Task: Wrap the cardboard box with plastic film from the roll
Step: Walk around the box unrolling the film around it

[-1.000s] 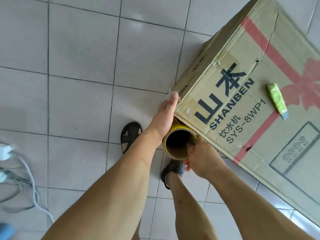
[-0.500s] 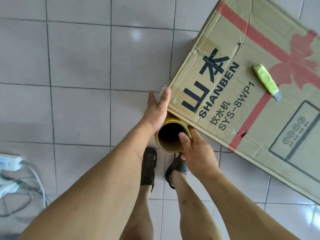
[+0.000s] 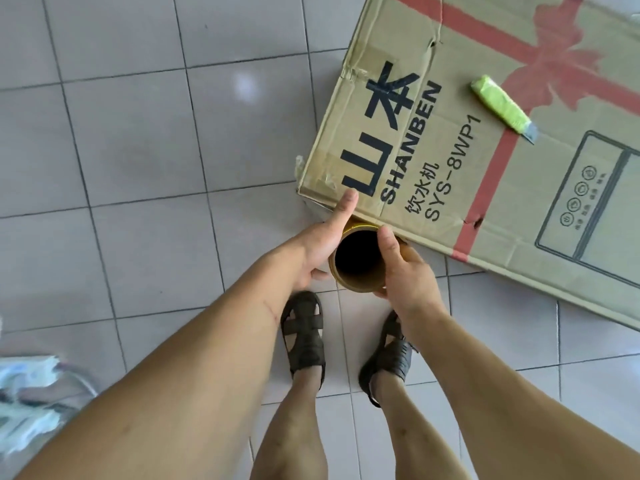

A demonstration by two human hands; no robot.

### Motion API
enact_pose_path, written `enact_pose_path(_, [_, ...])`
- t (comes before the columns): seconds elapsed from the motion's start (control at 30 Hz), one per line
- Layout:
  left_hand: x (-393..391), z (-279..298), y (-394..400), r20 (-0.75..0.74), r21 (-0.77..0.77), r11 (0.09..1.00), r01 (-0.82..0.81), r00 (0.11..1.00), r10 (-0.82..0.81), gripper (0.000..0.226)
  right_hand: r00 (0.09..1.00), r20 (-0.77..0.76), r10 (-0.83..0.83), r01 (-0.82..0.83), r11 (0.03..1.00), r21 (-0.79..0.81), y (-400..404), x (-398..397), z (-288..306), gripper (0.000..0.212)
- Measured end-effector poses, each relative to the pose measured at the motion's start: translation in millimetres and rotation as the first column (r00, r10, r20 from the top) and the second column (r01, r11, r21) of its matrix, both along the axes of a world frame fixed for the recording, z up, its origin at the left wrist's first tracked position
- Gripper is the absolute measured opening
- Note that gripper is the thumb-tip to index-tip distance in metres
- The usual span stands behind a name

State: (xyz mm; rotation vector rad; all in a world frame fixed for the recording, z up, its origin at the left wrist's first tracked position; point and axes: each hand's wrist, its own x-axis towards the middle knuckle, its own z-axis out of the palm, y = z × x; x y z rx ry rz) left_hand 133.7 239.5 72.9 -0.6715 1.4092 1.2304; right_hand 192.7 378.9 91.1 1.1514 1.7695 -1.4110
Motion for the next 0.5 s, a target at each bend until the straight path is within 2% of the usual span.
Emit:
enact_pose_path(0.07, [-2, -6, 5, -0.026, -0.017, 0.999, 0.027, 0.999, -0.028, 0.147, 0.997, 0.065, 0.028, -0.024, 0.998, -0.056, -2, 2, 2, 0.087])
enact_pose_path(0.17, [9, -18, 14, -0.112, -0.040, 0.999, 0.003, 0.994, -0.008, 0.156, 0.998, 0.052, 0.037, -0.033, 0.997, -0.077, -1, 6, 8, 0.074])
enact_pose_path(0.3, [18, -3, 21, -0.042, 0.003, 1.000, 0.018, 0.999, -0.018, 0.133, 0.979, 0.011, 0.205, -0.205, 0.978, 0.031, 14, 12, 5, 0.086])
enact_pose_path(0.4, [19, 2, 29, -0.045, -0.031, 0.999, 0.015, 0.999, -0.016, 0.120, 0.968, 0.026, 0.249, -0.249, 0.968, 0.000, 24, 7, 4, 0.089])
enact_pose_path(0.43, [19, 0, 32, -0.080, -0.038, 0.999, 0.014, 0.997, -0.017, 0.127, 0.975, 0.044, 0.217, -0.215, 0.975, -0.053, 26, 7, 4, 0.089])
enact_pose_path(0.5, [19, -7, 38, -0.139, -0.047, 0.999, -0.004, 0.990, -0.002, 0.143, 0.986, 0.062, 0.154, -0.144, 0.980, -0.141, 33, 6, 6, 0.076])
